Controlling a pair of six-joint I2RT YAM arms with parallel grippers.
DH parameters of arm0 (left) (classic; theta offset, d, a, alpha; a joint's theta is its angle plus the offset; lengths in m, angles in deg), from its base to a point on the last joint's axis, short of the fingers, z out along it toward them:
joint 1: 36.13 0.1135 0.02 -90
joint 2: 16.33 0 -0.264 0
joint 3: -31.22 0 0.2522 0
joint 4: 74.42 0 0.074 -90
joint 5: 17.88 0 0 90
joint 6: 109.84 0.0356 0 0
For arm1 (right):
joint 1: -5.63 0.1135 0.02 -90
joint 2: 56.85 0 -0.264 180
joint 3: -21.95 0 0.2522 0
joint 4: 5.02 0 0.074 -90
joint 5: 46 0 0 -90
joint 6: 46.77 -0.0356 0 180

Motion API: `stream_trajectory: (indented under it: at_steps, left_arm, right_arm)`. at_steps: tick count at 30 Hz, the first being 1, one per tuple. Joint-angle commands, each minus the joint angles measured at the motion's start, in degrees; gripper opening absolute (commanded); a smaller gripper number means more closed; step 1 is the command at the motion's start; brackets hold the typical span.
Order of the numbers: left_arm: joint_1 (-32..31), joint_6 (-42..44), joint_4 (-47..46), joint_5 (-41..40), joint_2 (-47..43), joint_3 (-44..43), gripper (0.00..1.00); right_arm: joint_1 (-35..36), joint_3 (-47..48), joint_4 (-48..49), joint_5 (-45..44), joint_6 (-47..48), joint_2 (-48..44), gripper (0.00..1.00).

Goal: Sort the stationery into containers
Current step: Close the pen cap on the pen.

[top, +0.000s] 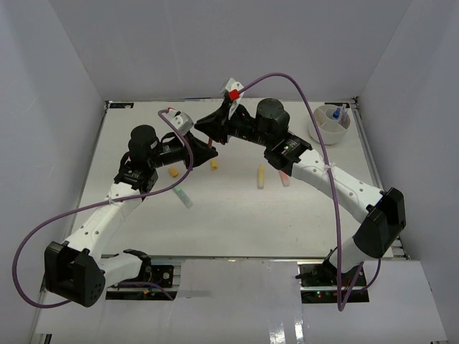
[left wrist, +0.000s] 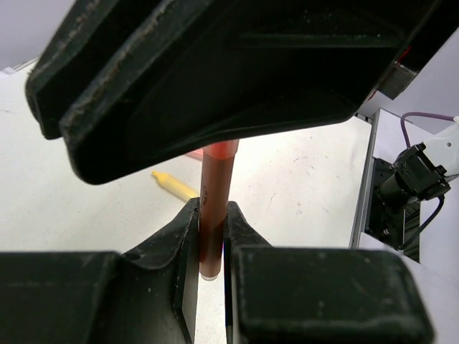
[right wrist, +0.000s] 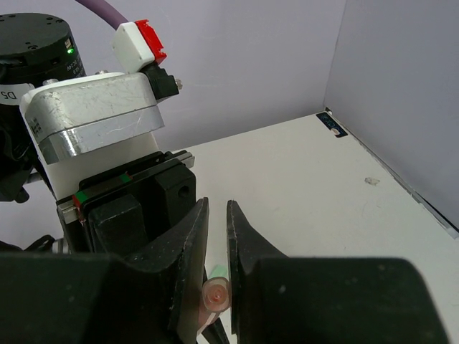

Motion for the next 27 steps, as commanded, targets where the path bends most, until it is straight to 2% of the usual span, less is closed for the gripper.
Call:
stream_trajectory:
  at_steps: [1, 8, 16, 27]
  left_arm:
    - [2.1, -4.1, -25.4, -12.6, -4.5, -6.9, 0.00]
    - [2.1, -1.7, -28.3, -15.3, -4.5, -7.5, 0.00]
    - [2.1, -1.4, -33.3, -16.4, -4.3, -6.8, 0.00]
    - [2.1, 0.6, -35.6, -19.0, -5.0, -9.0, 0.00]
  right_arm:
    - [2.0, -6.7, -28.3, 10.4, 2.0, 5.3, 0.08]
    - [2.4, -5.6, -33.4, 11.3, 3.1, 6.7, 0.08]
    - [3.0, -5.7, -35.5, 13.0, 3.2, 8.3, 0.08]
    - [3.0, -7.4, -37.0, 12.4, 3.2, 9.8, 0.08]
